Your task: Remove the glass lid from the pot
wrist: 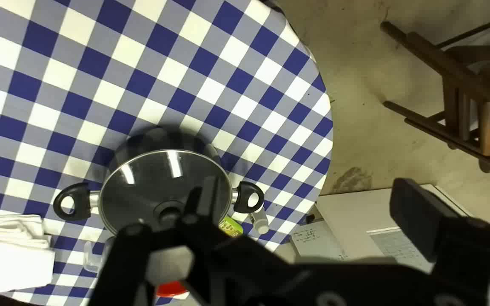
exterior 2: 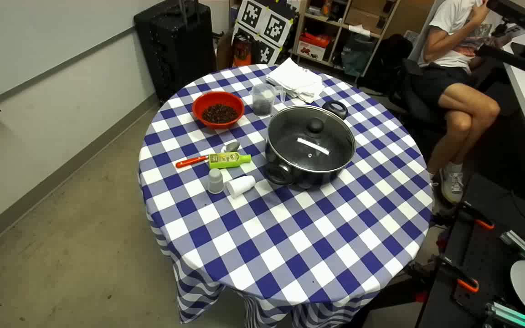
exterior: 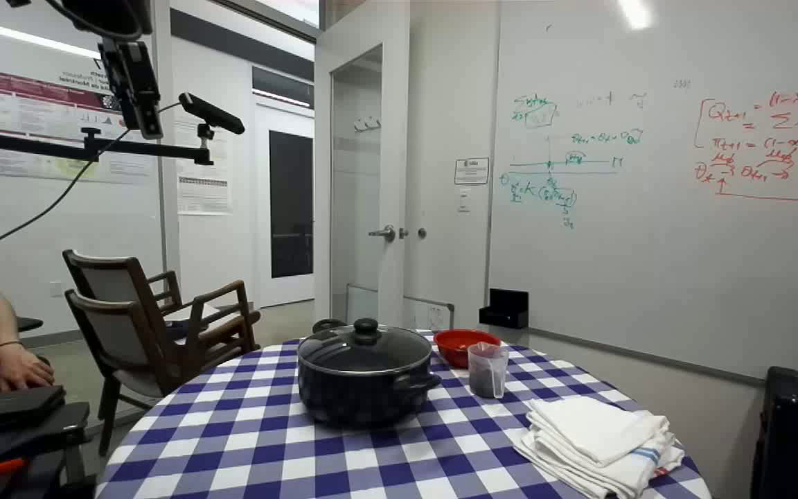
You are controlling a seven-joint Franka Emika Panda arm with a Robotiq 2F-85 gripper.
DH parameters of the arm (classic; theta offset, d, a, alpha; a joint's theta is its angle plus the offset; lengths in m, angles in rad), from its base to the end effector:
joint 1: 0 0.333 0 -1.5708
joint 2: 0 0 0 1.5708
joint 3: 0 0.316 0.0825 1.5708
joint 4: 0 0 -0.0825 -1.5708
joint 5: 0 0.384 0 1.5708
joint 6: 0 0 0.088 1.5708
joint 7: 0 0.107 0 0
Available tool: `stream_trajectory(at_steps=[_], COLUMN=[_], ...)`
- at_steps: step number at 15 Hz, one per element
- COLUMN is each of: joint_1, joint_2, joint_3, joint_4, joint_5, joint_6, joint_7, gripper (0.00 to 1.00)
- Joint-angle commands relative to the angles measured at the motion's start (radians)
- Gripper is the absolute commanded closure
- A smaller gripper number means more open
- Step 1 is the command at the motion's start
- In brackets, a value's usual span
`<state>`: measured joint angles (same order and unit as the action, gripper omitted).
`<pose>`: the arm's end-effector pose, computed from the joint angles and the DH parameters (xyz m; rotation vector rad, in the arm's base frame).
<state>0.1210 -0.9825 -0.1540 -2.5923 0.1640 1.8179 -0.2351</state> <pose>0.2797 -0.0055 0.5574 -2.8353 -0.3318 -0.3297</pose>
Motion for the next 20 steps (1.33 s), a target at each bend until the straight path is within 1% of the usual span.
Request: stream_trajectory(at_steps=[1, 5, 9, 12, 15, 18, 20], joint_1=[-0.017, 0.009, 0.023, 0.019, 0.017, 0.002, -0.032], joint_2=[0.004, 0.113, 0.302, 0.470, 0.646, 0.823, 0.945], joint_3=[0.011, 0.008, 0.005, 0.005, -0.002, 0.010, 0.046], joint_4=[0.003, 0.015, 0.063, 0.160, 0.294, 0.434, 0.523], joint_5=[0.011, 0.032, 0.035, 0.022, 0.033, 0.036, -0.030], joint_6=[-0.005, 0.047, 0.177, 0.255, 0.269, 0.270, 0.291], joint_7=[-0.011, -0.025, -0.041, -0.046, -0.088, -0.118, -0.052], gripper=[0.00, 0.00, 0.00, 0.00, 0.00, 0.00, 0.00])
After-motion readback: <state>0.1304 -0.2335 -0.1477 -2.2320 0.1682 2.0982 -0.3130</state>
